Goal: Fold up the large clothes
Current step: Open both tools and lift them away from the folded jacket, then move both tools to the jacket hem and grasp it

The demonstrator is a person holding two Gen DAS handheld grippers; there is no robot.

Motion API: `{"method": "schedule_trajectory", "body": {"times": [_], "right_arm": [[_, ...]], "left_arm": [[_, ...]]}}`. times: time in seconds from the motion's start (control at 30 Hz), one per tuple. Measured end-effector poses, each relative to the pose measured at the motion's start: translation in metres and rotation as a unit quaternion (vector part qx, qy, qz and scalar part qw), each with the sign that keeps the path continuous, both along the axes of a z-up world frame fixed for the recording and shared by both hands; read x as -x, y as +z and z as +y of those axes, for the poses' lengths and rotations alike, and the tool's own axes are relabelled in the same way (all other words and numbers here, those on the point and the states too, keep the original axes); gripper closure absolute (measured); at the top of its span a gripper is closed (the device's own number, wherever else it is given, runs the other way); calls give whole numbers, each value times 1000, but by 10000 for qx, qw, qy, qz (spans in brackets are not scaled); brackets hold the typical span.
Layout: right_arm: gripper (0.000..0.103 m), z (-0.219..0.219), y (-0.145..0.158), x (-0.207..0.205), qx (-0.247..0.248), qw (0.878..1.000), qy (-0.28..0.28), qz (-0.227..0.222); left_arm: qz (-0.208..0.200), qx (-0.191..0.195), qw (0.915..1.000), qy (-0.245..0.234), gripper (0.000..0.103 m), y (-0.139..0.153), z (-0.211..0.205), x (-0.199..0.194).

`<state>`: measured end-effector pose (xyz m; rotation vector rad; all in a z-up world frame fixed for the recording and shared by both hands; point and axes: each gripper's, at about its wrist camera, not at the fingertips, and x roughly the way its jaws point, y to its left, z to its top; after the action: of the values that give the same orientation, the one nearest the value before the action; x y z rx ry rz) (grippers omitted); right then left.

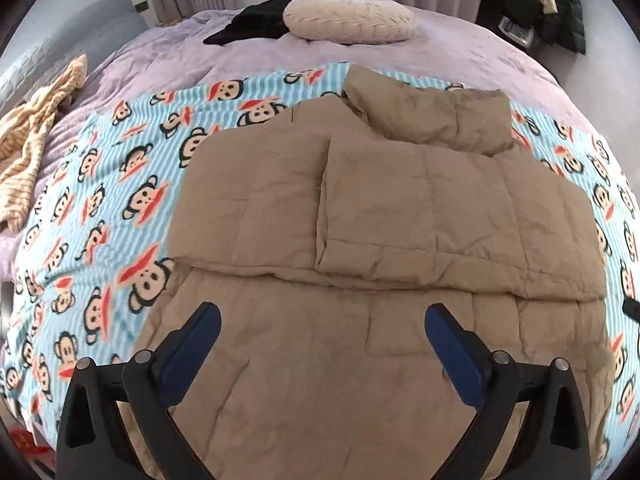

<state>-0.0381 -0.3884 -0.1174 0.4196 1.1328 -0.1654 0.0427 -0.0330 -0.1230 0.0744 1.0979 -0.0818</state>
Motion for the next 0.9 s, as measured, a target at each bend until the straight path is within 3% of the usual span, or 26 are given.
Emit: {"method": "schedule_trajectory", "body": {"times": [0.2,0.33,0.4,0.5,0.7,0.9], "right_arm": [[49,20,2,21,-132,9999,8,27],[34,36,1,46,-241,9997,-67,66],[34,45,0,61,-349,9993,-138,68],[13,60,-1,83,-398,9989,-203,129],[12,78,1,131,-1027,9925,-657,81],[12,99,6,181,-1314,9857,-1053,6]], "left_arm": [[230,-25,9997,-21,1,-1,14,27],[395,-84,9991,-122,1,-7,25,52],[468,-126,9987,-168,1,-8,34,68],[575,-164,9981,-162,1,-8,50,92],[835,-242,9961,-139,1,-6,82,134],[877,-215,9957,-222,1,0,106,165]]}}
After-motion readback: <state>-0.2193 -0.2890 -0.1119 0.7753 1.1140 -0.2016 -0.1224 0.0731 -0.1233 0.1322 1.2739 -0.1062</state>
